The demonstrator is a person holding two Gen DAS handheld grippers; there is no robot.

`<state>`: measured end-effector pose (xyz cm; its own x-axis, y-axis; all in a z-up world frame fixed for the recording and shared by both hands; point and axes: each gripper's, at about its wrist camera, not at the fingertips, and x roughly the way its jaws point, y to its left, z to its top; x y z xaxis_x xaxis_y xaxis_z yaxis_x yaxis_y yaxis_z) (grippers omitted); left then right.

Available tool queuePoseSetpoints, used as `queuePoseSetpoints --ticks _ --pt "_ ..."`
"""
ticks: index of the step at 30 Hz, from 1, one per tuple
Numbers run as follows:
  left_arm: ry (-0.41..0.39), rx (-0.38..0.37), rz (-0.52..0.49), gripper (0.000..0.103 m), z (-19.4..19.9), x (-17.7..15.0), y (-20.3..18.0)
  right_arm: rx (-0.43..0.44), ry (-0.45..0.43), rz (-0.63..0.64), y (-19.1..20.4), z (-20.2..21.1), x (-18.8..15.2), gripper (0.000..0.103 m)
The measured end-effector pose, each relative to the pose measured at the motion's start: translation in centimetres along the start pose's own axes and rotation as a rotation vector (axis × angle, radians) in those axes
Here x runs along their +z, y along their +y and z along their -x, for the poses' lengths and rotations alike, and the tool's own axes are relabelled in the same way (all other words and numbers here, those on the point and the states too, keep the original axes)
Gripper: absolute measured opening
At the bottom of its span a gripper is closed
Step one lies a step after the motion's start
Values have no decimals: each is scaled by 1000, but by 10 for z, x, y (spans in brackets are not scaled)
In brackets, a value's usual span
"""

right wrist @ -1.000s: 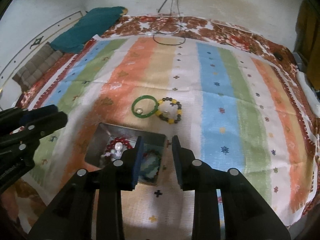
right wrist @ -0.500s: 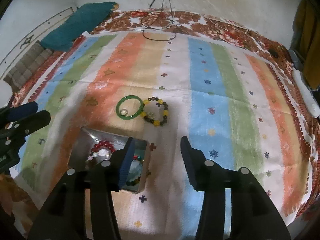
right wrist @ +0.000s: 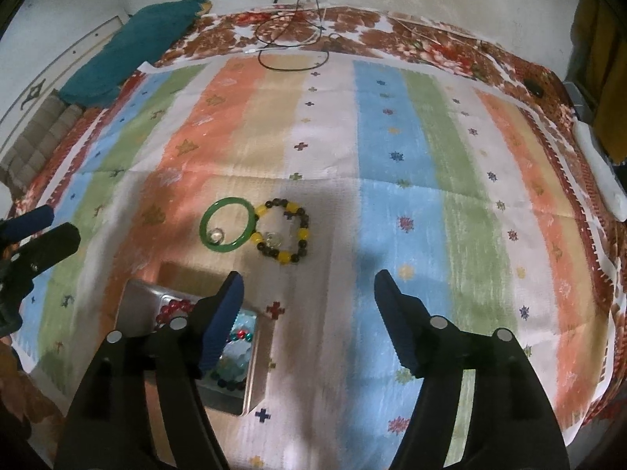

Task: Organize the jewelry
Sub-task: 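Move left gripper to jade bangle while right gripper nears black-and-yellow bead bracelet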

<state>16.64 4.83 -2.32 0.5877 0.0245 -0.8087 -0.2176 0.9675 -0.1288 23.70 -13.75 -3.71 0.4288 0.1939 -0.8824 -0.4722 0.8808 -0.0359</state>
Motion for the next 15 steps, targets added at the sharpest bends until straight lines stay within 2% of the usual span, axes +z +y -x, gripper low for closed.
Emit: queuePoseSetpoints --ticks 7,15 --pt "36 31 -7 86 -25 13 5 9 26 -12 -4 -17 9 77" --pt "89 53 -15 86 -52 21 10 -5 45 4 -2 -29 18 77"
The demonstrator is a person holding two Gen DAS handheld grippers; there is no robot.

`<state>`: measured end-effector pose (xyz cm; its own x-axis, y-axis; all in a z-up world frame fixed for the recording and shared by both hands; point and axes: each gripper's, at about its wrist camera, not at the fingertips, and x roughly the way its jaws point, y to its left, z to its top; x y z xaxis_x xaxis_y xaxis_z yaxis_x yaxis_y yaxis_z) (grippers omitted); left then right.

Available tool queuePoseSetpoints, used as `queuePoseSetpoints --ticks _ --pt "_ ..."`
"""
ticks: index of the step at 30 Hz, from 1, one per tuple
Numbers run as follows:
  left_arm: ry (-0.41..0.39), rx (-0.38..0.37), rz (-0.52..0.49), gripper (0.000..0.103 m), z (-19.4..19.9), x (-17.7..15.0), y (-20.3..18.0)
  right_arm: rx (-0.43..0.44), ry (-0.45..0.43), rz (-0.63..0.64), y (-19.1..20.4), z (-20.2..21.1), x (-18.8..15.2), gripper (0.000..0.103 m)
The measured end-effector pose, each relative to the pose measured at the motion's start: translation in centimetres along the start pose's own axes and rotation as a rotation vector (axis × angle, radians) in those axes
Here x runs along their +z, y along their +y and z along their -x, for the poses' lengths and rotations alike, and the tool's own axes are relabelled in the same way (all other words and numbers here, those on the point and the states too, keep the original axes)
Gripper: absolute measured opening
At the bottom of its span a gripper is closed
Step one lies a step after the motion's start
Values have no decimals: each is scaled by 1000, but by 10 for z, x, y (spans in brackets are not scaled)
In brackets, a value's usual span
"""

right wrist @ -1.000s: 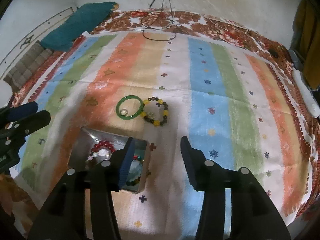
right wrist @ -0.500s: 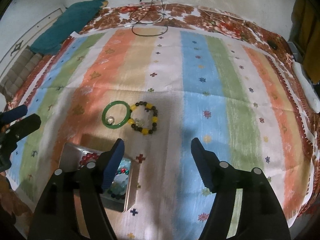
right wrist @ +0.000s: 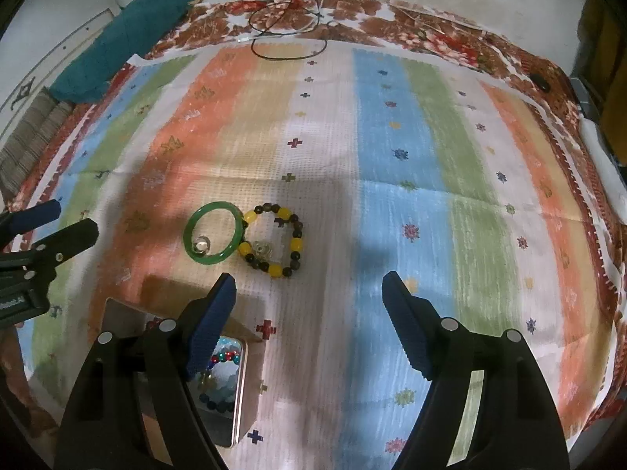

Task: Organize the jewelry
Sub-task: 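Move left gripper to jade bangle while right gripper nears black-and-yellow bead bracelet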

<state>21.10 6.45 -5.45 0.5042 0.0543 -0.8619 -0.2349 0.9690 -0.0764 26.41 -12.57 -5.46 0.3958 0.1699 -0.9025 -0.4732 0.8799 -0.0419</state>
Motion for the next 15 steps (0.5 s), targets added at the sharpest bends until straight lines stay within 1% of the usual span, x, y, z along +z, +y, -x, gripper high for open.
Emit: queuePoseSetpoints --ticks 12,15 --pt "34 11 -38 86 -24 12 -5 6 23 21 5 -18 12 77" --pt "54 -32 -22 86 -30 15 -5 8 34 25 5 -26 15 77"
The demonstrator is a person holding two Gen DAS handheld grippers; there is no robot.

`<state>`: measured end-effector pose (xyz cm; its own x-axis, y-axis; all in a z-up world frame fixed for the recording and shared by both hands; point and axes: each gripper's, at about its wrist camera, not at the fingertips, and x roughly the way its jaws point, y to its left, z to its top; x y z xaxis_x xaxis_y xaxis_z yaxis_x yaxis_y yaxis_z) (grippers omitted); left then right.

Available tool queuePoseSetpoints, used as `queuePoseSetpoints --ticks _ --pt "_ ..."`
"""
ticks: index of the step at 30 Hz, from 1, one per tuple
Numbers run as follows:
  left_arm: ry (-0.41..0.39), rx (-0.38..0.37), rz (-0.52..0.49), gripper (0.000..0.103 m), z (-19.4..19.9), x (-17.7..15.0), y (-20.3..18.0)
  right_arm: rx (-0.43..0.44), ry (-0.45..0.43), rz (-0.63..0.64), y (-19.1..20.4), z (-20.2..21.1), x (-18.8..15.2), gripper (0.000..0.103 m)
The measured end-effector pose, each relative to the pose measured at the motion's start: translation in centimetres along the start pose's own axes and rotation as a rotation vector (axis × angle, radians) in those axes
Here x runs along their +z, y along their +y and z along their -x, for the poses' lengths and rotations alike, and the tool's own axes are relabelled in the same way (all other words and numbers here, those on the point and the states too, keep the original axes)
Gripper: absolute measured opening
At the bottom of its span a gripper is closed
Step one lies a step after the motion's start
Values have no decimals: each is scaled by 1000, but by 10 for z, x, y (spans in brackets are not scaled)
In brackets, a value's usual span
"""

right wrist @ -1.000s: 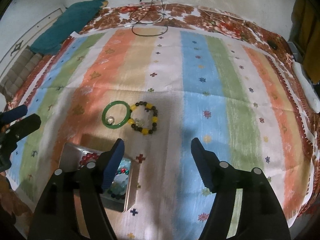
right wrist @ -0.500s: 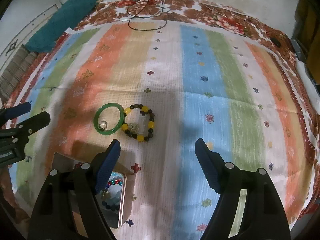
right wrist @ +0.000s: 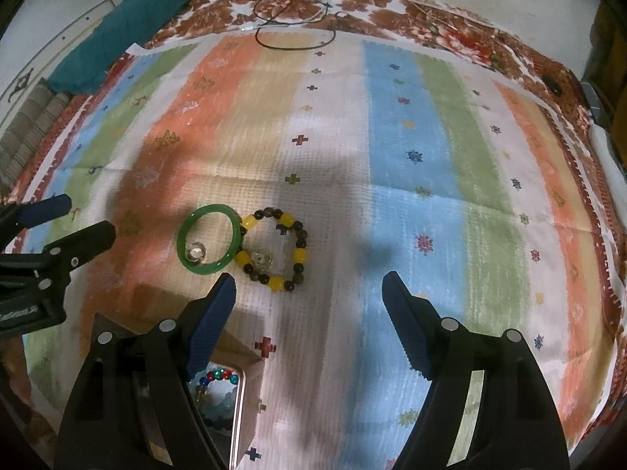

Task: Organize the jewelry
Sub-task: 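Move left gripper to jade bangle while right gripper nears black-and-yellow bead bracelet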

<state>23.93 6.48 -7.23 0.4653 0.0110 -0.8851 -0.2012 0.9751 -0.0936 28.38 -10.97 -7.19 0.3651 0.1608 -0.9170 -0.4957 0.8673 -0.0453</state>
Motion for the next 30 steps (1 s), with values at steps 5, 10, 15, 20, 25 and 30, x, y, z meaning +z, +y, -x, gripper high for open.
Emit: queuePoseSetpoints --ticks 5,10,15,20,25,30 --pt "9 6 -11 86 -8 4 -2 -4 30 -2 -1 -15 4 77" --pt "19 19 -33 86 -17 8 -3 -9 48 1 -2 -26 7 77" --pt "29 22 -48 86 -26 12 -2 -18 65 7 -1 -37 10 77" --pt "53 19 -70 86 -36 14 -3 -24 85 8 -2 -47 12 77" --pt "69 7 -83 86 -44 18 -5 -16 104 6 -2 -57 15 77" --pt "92 6 -88 85 -56 21 -4 -21 120 11 -2 -67 18 77"
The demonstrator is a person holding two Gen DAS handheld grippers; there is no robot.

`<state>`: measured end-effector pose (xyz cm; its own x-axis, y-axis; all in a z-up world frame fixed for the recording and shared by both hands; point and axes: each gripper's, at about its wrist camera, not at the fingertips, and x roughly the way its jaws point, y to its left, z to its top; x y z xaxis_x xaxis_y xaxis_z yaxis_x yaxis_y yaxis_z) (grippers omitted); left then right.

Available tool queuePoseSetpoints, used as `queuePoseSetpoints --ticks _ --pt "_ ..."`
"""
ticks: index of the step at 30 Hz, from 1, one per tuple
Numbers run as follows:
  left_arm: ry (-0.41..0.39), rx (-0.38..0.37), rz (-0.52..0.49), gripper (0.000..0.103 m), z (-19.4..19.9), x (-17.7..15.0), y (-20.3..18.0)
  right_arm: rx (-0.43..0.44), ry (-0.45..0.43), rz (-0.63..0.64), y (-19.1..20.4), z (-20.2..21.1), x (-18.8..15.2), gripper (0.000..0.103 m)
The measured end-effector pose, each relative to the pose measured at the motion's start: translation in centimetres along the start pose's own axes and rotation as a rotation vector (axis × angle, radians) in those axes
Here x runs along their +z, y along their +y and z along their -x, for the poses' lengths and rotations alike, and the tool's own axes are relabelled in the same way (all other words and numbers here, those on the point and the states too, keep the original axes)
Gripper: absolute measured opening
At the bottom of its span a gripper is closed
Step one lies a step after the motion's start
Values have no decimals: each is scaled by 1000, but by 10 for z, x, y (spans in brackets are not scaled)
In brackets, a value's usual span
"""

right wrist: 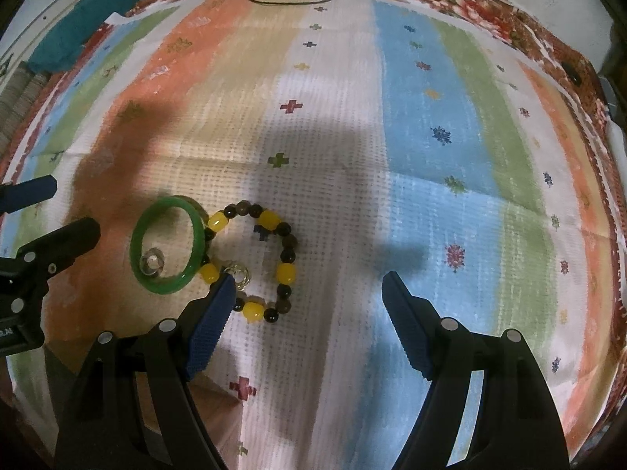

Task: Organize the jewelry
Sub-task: 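Move left gripper to jade bangle while right gripper nears black-and-yellow bead bracelet, then close left gripper on jade bangle while right grips black-and-yellow bead bracelet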

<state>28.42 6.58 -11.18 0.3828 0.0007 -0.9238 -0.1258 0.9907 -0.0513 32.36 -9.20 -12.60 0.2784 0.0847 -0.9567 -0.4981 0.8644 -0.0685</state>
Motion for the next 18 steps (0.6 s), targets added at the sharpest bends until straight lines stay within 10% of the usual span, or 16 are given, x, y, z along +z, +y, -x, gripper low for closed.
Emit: queuePoseSetpoints --ticks 18 --pt "132 55 -89 59 -65 3 -8 -20 48 44 7 -37 4 50"
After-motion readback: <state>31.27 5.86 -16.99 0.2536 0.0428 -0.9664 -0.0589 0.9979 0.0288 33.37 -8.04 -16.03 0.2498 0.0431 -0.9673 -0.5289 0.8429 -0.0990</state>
